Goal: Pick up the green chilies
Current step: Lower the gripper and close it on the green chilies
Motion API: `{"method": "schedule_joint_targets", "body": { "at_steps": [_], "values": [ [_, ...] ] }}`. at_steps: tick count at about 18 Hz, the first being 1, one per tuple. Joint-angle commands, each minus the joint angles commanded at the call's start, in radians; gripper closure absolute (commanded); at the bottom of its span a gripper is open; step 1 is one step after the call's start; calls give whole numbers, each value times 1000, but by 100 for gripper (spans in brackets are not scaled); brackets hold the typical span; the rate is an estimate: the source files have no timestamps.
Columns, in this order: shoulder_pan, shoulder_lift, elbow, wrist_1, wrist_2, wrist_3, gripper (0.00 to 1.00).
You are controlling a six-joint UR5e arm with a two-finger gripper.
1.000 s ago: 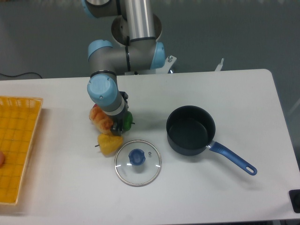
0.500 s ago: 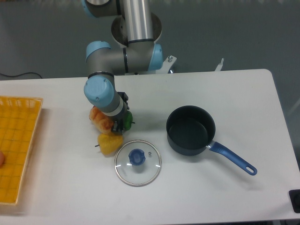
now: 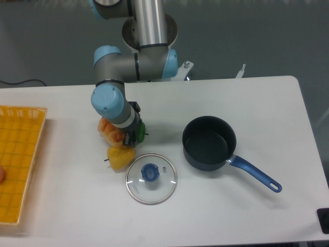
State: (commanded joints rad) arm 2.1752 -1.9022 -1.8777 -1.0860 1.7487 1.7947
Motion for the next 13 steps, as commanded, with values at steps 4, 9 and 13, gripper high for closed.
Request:
{"method": "schedule_joint_targets", "body": {
  "at_steps": [4, 9, 13],
  "values": [
    [-2, 0, 9, -5, 0, -2, 37],
    [0, 5, 20, -6, -8, 3, 37],
    [2, 8, 52, -12, -9, 2, 37]
  ]
}}
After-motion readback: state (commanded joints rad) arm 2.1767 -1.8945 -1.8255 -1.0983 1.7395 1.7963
